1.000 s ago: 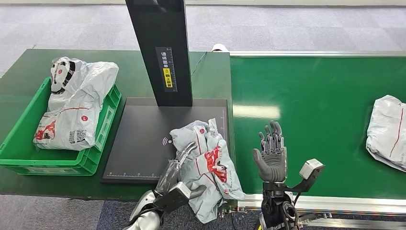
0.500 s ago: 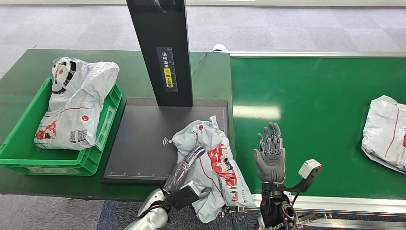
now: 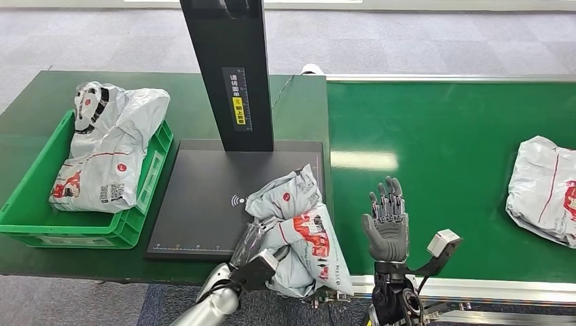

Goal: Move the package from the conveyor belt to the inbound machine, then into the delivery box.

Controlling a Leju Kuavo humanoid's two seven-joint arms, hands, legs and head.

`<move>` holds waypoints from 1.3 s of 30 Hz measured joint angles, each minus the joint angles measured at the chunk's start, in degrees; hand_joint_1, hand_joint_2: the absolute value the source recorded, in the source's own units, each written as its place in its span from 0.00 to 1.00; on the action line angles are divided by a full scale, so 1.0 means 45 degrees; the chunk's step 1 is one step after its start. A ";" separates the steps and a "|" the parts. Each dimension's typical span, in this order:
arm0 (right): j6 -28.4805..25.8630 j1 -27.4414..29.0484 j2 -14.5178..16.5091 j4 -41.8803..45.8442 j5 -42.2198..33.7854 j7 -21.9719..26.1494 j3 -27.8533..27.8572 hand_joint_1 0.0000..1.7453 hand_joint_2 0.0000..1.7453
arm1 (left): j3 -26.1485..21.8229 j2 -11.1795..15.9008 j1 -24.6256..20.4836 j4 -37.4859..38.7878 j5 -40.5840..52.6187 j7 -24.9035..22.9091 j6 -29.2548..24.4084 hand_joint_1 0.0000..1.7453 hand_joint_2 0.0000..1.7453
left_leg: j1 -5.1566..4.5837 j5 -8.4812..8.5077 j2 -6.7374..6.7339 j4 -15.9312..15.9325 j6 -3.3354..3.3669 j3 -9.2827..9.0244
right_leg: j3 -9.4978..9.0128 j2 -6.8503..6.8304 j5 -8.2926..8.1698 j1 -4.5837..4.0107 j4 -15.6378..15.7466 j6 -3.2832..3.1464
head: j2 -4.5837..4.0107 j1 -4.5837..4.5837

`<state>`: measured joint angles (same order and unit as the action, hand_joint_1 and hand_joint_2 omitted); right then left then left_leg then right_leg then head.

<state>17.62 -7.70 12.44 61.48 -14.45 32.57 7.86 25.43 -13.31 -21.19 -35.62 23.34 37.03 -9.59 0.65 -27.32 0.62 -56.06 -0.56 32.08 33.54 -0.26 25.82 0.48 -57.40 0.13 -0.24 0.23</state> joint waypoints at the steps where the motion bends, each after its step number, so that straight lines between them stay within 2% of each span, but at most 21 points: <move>1: -0.0028 0.0042 -0.0005 0.0016 -0.0005 -0.0017 0.0011 0.00 1.00 | -0.0080 0.0031 0.0110 -0.0207 -0.0119 0.0051 -0.0084 0.99 1.00 | 0.0000 0.0000 -0.0001 0.0000 0.0000 0.0000 | 0.0002 0.0002 0.0000 0.0000 0.0000 0.0000 | 0.0000 0.0000; 4: -0.0146 0.0194 -0.0010 0.0105 -0.0015 -0.0098 0.0058 0.00 1.00 | -0.0346 0.0198 0.0701 -0.1389 -0.0302 0.0026 -0.0364 0.97 1.00 | 0.0001 -0.0002 -0.0010 0.0001 -0.0003 0.0005 | 0.0017 0.0014 0.0000 -0.0002 0.0000 0.0000 | 0.0000 0.0000; 8: -0.0220 0.0387 -0.0011 0.0261 -0.0016 -0.0174 0.0141 0.00 1.00 | -0.0804 0.0623 0.1759 -0.3917 -0.0501 -0.0157 -0.0782 0.88 1.00 | 0.0005 -0.0003 -0.0029 0.0001 -0.0005 0.0041 | 0.0065 0.0035 0.0000 -0.0007 -0.0001 -0.0001 | 0.0000 0.0001; 20: -0.0197 0.0766 -0.0024 0.0378 -0.0052 -0.0131 0.0606 0.00 1.00 | -0.2851 0.1965 0.4626 -1.1846 -0.2041 0.0626 -0.2014 0.82 1.00 | 0.0006 -0.0019 -0.0057 0.0004 -0.0001 0.0077 | 0.0102 0.0051 0.0007 -0.0009 -0.0002 0.0000 | 0.0000 -0.0001; 25: -0.0195 0.0832 -0.0024 0.0378 0.0029 -0.0130 0.0777 0.00 1.00 | -0.3507 0.2432 0.5259 -1.4351 -0.2711 0.0652 -0.2302 0.80 1.00 | 0.0007 -0.0019 -0.0059 0.0004 -0.0001 0.0076 | 0.0102 0.0051 0.0007 -0.0009 -0.0002 0.0000 | 0.0000 0.0000; 27: -0.0187 0.0838 -0.0024 0.0375 0.0055 -0.0121 0.0839 0.00 1.00 | -0.3781 0.2579 0.5313 -1.5137 -0.3038 0.0655 -0.2279 0.62 1.00 | 0.0007 -0.0018 -0.0059 0.0004 -0.0001 0.0074 | 0.0100 0.0052 0.0006 -0.0010 -0.0002 0.0000 | 0.0000 -0.0001; 29: -0.0157 0.0840 -0.0021 0.0375 0.0097 -0.0113 0.0902 0.00 1.00 | -0.4179 0.2727 0.5275 -1.5755 -0.3379 0.0662 -0.2214 0.35 1.00 | 0.0007 -0.0017 -0.0059 0.0005 -0.0001 0.0072 | 0.0099 0.0052 0.0006 -0.0010 -0.0002 0.0000 | 0.0000 -0.0001; 30: -0.0137 0.0840 -0.0015 0.0375 0.0134 -0.0112 0.0932 0.00 1.00 | -0.4469 0.2788 0.5200 -1.5943 -0.3484 0.0666 -0.2142 0.34 1.00 | 0.0007 -0.0017 -0.0059 0.0005 -0.0001 0.0071 | 0.0098 0.0052 0.0006 -0.0010 -0.0002 0.0000 | 0.0000 -0.0001; 31: -0.0121 0.0839 -0.0006 0.0375 0.0181 -0.0112 0.0962 0.00 1.00 | -0.4834 0.2838 0.5090 -1.6043 -0.3547 0.0668 -0.2007 0.37 1.00 | 0.0008 -0.0017 -0.0059 0.0005 -0.0002 0.0069 | 0.0097 0.0052 0.0006 -0.0010 -0.0002 0.0000 | 0.0000 -0.0002; 33: -0.0116 0.0838 0.0021 0.0375 0.0273 -0.0112 0.1013 0.00 1.00 | -0.5725 0.2914 0.4739 -1.5971 -0.3542 0.0549 -0.1561 0.56 1.00 | 0.0008 -0.0014 -0.0059 0.0005 -0.0002 0.0064 | 0.0096 0.0052 0.0006 -0.0011 -0.0002 -0.0001 | 0.0000 -0.0002; 35: -0.0155 0.0832 0.0046 0.0375 0.0340 -0.0112 0.1053 0.00 1.00 | -0.6683 0.3022 0.4166 -1.5475 -0.3307 0.0122 -0.1182 0.68 1.00 | 0.0009 -0.0009 -0.0057 0.0005 -0.0004 0.0060 | 0.0095 0.0052 0.0005 -0.0012 -0.0002 -0.0002 | 0.0000 -0.0001; 39: -0.0175 0.0821 0.0102 0.0375 0.0400 -0.0152 0.1139 0.00 1.00 | -0.8242 0.3522 0.2321 -1.3022 -0.2361 -0.1007 -0.1073 0.91 1.00 | 0.0014 0.0007 -0.0056 0.0005 -0.0015 0.0057 | 0.0092 0.0053 -0.0004 -0.0018 -0.0005 -0.0011 | 0.0000 -0.0005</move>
<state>16.84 -4.01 12.90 63.17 -12.65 31.88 12.98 -11.66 2.54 -10.75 -94.22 12.72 32.49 -14.42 0.71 -27.29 0.37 -56.04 -0.63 32.34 33.96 -0.03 25.80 0.40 -57.42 0.08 -0.24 0.21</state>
